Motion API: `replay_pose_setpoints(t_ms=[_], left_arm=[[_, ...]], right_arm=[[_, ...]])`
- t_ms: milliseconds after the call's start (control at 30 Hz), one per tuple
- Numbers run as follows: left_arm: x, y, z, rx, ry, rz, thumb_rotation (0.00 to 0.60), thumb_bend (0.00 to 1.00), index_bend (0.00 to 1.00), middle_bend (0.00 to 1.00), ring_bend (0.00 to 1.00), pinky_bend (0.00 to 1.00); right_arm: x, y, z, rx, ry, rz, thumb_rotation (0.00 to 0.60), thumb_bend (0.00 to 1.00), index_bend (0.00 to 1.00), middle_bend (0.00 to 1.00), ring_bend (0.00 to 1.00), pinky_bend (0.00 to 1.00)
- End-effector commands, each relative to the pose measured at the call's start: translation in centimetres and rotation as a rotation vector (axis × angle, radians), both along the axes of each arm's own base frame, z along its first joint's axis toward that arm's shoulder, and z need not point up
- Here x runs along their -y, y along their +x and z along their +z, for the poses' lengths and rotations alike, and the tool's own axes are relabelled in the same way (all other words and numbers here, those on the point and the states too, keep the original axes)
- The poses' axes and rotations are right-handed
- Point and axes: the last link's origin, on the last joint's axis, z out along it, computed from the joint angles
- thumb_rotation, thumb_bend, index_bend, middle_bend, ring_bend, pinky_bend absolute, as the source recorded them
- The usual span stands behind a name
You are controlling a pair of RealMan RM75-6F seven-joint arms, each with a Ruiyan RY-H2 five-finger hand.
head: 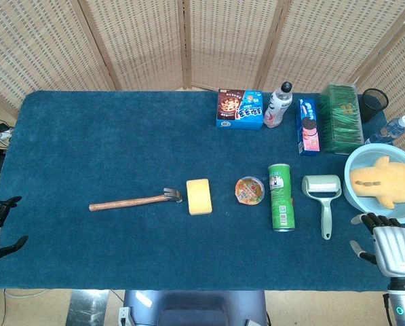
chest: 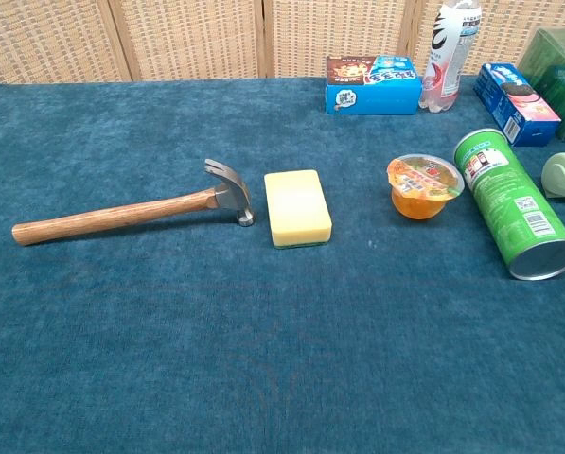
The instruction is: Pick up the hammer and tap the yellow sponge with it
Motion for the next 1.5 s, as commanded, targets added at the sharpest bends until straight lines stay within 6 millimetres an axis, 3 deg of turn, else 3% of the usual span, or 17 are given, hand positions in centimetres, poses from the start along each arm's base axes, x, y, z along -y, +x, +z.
replay_pose_setpoints(t_ms=[33,233,567,733,900,1500], left_arm=[[-0.1,0.0,-0.1,-0.001,-0.004,0.0,0.6,0.21,0.18,0.3,0.23,0.33],[-0.4,0.4,-0.2,-0.005,-0.008,-0.016,0.6,0.21,0.18,0.3,0.23,0.33],[-3.1,2.4,-1.2,0.011,-0.096,-0.08,0.6,0.25,0.18,0.3,0.23,0.34],[-6.2,4.6,-3.7,0.021,-0.302,-0.1,0.6,0.28,0.18,0.3,0.24,0.36],[-8.4,6.4,-5.8,0.021,-0.401,-0.118,0.6,0.28,0.18,0.3,0.24,0.36],[-15.0,12.0,-13.3,0.037,-0.582,-0.159,0.6,0.34,0.18,0.3,0.24,0.36]], right_arm=[[0.0,0.0,0.0,-0.001,0.0,-0.002,0.6,0.25,0.41,0.42,0.45,0.4],[0.0,-0.2,0.1,0.001,-0.002,-0.008,0.6,0.25,0.41,0.42,0.45,0.4],[-0.7,-0.7,0.5,0.012,-0.025,-0.014,0.6,0.25,0.41,0.42,0.45,0.4],[-1.4,-1.4,1.1,0.017,-0.045,-0.034,0.6,0.25,0.41,0.42,0.45,0.4],[-1.7,-1.9,1.3,0.022,-0.054,-0.041,0.6,0.25,0.41,0.42,0.45,0.4],[-2.6,-3.7,2.1,0.035,-0.087,-0.085,0.6,0.25,0.41,0.42,0.45,0.4]])
